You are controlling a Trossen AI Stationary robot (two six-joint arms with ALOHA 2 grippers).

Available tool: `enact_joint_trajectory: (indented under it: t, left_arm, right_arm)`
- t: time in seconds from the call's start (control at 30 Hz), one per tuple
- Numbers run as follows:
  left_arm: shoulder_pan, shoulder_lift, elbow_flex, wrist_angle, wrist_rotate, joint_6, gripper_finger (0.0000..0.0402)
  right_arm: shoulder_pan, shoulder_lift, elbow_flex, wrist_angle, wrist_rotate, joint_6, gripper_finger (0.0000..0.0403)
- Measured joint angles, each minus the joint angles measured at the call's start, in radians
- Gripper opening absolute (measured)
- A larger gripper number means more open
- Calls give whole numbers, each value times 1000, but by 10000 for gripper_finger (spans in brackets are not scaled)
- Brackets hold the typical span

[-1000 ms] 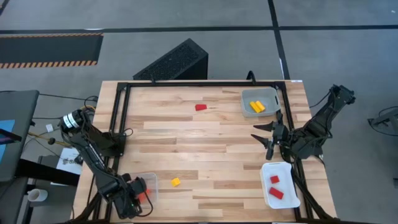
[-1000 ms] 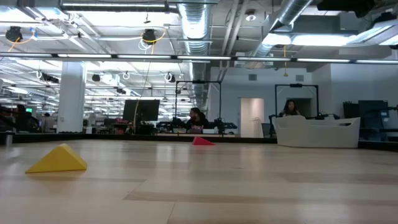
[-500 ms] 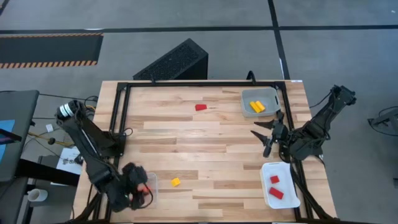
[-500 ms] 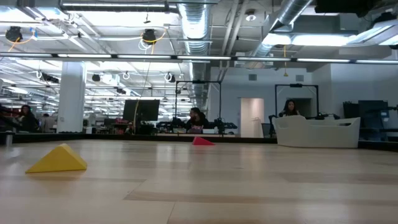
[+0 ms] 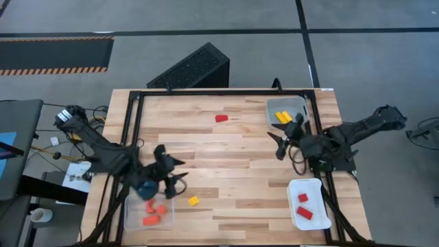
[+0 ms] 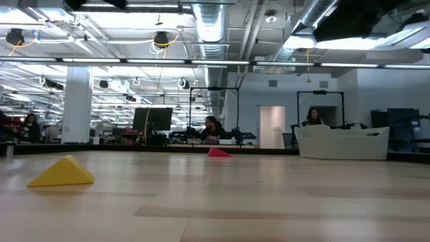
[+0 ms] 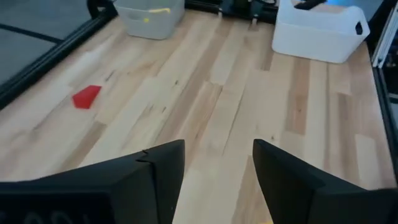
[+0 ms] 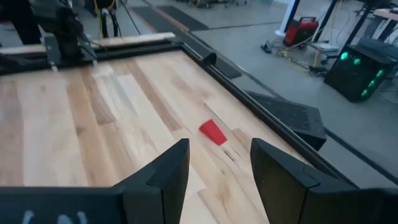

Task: Sort & place blocks by color
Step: Put the red block into the white bin

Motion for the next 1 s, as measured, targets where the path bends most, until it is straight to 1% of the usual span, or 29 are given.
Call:
enact_joint_trajectory:
  t: [0.13, 0.23, 0.3, 0.37, 0.43, 0.53, 0.6, 0.7, 0.87, 1.0]
  left_arm:
    - [127, 1, -70, 175, 144, 159, 164]
    - [196, 0, -131, 309, 266, 232, 158]
    - [233, 1, -170, 366, 317, 251, 156]
    - [261, 1, -197, 430, 343, 265, 156]
    - [277, 1, -218, 474, 347, 278, 156]
    - [291, 1, -243, 554, 338, 311, 156]
    - [294, 1, -254, 621, 313, 341, 156]
    - [294, 1, -256, 675, 268, 374, 156]
    - [294, 1, -256, 784, 189, 445, 156]
    - [294, 1, -256, 831, 181, 491, 156]
  right_arm:
    - [-140, 19, 0, 95, -170, -105, 193]
    - [-244, 42, -1, 150, -321, -154, 194]
    - [-306, 62, 0, 179, -402, -185, 197]
    - [-362, 90, 0, 204, -470, -225, 206]
    - [-418, 122, 0, 229, -527, -263, 220]
    - [-513, 184, 0, 273, -623, -262, 246]
    - [-581, 234, 5, 292, -693, -261, 262]
    - [-659, 320, 19, 351, -765, -287, 279]
    - [-751, 471, 64, 459, -884, -327, 292]
    - [-792, 592, 134, 484, -958, -351, 292]
